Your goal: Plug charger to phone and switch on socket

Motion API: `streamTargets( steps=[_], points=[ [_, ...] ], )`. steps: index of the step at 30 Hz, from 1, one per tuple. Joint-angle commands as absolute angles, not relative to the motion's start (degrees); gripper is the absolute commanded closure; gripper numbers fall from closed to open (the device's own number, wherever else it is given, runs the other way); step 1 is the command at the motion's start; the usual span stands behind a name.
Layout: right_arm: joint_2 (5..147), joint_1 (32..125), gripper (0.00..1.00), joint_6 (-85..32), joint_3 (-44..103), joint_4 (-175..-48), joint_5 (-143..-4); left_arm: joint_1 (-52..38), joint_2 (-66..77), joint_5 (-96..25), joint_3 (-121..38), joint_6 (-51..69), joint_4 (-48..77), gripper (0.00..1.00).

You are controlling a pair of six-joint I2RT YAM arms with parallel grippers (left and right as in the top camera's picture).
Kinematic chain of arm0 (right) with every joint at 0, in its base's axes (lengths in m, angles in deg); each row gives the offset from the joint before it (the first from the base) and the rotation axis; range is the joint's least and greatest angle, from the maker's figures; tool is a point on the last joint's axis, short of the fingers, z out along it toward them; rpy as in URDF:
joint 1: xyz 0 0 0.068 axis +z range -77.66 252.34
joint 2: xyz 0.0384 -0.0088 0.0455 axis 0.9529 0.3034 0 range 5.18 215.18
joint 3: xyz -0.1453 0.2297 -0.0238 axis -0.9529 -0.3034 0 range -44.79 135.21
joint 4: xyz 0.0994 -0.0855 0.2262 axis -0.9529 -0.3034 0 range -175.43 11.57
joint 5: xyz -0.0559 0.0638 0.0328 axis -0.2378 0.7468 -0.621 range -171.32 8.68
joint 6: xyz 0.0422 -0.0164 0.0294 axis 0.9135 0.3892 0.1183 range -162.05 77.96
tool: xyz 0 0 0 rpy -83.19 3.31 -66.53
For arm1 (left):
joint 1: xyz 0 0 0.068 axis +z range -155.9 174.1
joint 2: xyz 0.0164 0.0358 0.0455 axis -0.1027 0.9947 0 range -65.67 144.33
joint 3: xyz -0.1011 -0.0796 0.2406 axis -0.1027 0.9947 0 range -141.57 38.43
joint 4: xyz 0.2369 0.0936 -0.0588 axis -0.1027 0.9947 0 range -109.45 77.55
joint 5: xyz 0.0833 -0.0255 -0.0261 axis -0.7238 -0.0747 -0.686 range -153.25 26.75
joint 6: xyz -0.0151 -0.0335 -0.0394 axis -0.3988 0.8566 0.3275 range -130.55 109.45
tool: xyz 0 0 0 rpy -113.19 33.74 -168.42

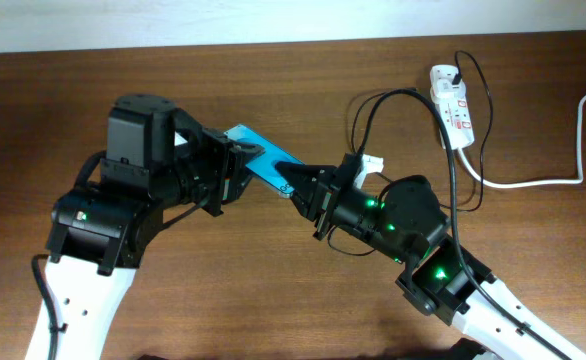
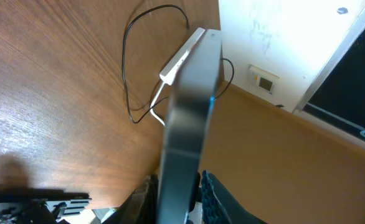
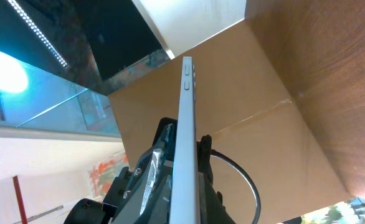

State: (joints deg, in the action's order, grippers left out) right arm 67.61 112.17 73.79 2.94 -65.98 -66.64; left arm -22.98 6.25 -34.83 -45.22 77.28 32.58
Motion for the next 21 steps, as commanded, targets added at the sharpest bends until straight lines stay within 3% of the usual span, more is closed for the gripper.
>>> streamTargets(
  steps=[1, 8, 16, 21],
  points=[
    [67.37, 112.5, 0.96, 73.98, 4.03, -65.08, -65.81, -23.11, 6.64, -35.51, -45.11, 77.23, 32.49, 0.81],
    [67.37, 112.5, 0.96, 73.98, 4.03, -65.08, -65.81, -23.11, 6.64, -35.48, -45.11, 77.21, 32.6, 1.0],
    [67.42, 112.5, 0.94, 73.98, 4.03, -65.93, -65.42, -23.11, 6.64, -35.66, -45.11, 74.83, 32.49, 1.0],
    [67.42, 112.5, 0.78, 73.98, 4.03, -65.93, -65.42, -23.11, 6.64, -35.68, -45.11, 72.45, 32.45, 1.0]
  ],
)
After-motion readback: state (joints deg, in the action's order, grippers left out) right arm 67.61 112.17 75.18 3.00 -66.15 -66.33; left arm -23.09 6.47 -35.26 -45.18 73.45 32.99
